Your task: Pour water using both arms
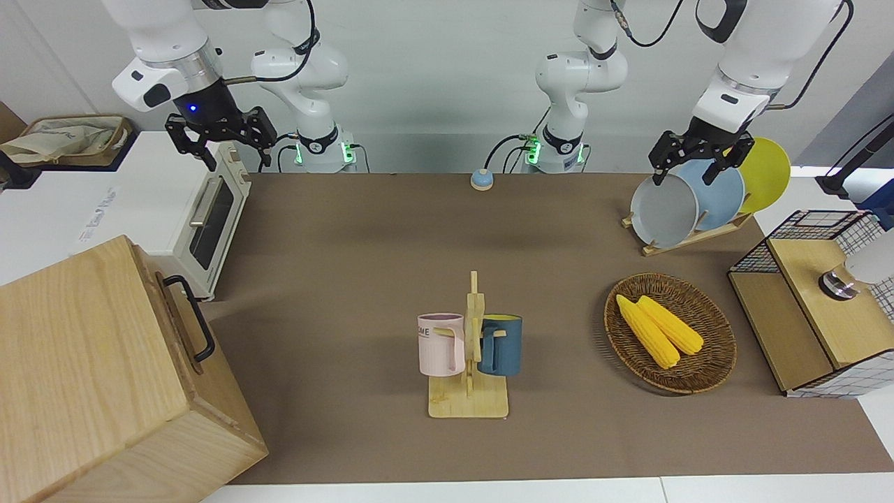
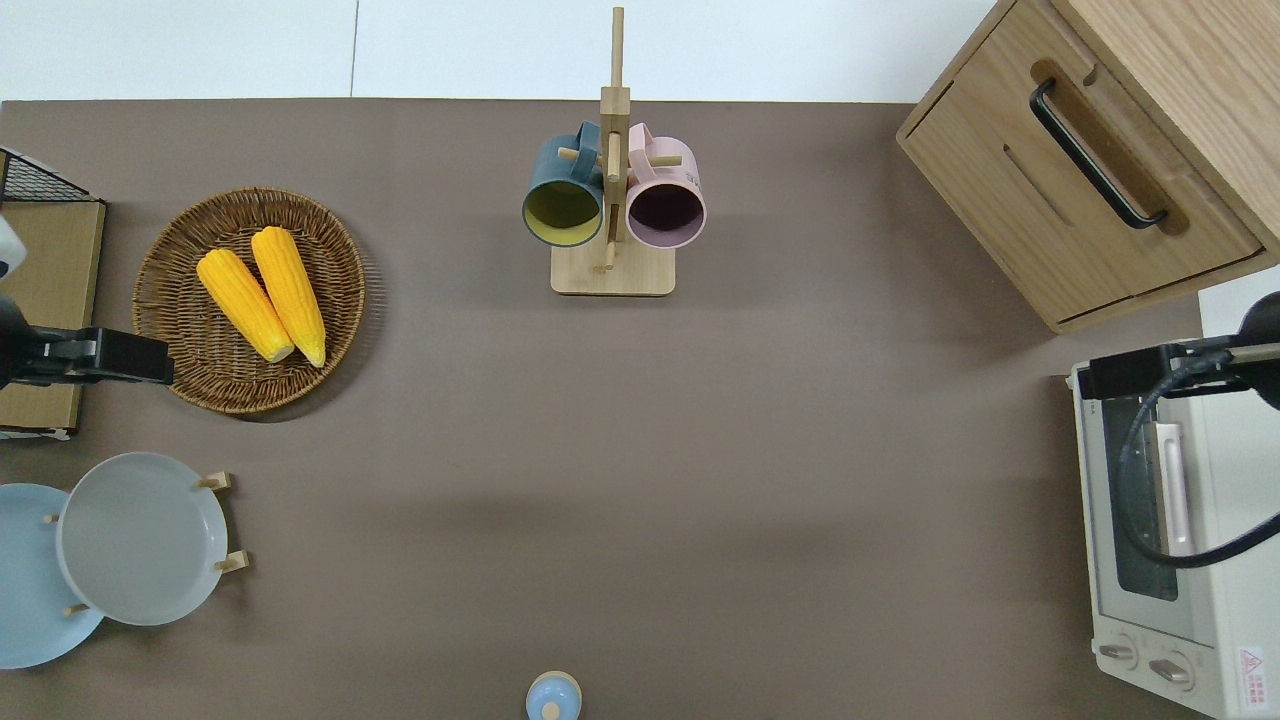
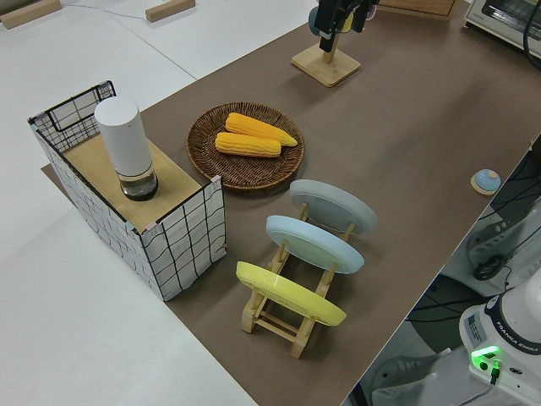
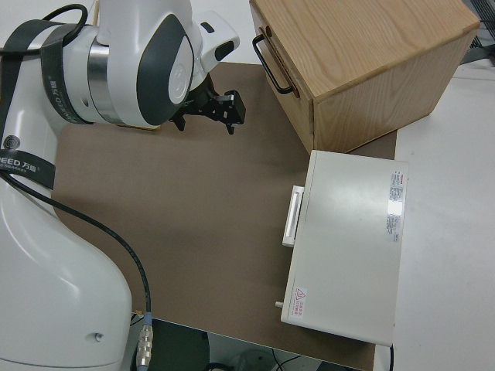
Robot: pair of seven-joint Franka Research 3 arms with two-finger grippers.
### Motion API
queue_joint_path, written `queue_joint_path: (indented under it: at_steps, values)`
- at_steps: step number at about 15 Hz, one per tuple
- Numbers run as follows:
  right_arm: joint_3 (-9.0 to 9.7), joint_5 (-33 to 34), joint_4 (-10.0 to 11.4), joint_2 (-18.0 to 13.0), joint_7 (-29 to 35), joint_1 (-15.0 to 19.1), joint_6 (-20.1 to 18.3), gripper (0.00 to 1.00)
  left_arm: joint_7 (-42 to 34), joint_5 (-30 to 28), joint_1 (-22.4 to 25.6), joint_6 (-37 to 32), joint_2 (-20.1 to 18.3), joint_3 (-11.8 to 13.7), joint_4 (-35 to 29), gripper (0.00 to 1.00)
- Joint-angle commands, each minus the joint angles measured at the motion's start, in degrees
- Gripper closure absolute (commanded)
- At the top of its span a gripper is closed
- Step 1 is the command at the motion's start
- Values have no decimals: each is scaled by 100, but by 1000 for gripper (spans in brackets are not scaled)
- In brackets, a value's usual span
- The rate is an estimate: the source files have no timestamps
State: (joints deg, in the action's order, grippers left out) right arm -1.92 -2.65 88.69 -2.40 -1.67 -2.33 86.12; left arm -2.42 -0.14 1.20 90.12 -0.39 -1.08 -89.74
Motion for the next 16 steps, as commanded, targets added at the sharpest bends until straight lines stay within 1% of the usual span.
queue_joint_path:
  at_steps: [1, 5, 7, 8, 9, 11, 12, 13, 14, 16]
  values:
    - [95, 28, 122, -137, -61, 136, -25, 11, -781, -48, 240, -152, -23, 55, -35, 7]
    - [95, 54, 158, -173, -61, 110, -78, 9, -777, -56, 285, -144, 4, 73, -35, 7]
    - [95, 63, 201, -182, -61, 101, -69, 9, -734, -56, 285, -144, 21, 73, -35, 7]
    - [95, 63, 262, -182, -61, 101, -52, 9, -725, -39, 285, -144, 21, 73, -35, 7]
    - [95, 63, 402, -208, -44, 101, 18, 9, -742, -30, 285, -144, 21, 73, -35, 7]
    - [104, 45, 797, -357, -43, 93, 369, 9, -742, -30, 285, -144, 13, 73, -17, 7]
    - [156, 45, 886, -383, -43, 93, 475, 9, -742, -13, 285, -144, 13, 73, -17, 7]
    - [244, 45, 965, -384, -43, 93, 554, 9, -768, -4, 311, -144, 13, 116, -8, 9]
    - [314, 54, 1079, -384, -26, 93, 677, 9, -812, 5, 372, -136, 21, 239, -8, 9]
    - [577, 54, 1413, -401, 79, 101, 1089, 9, -1127, -4, 434, -66, 30, 459, 0, 9]
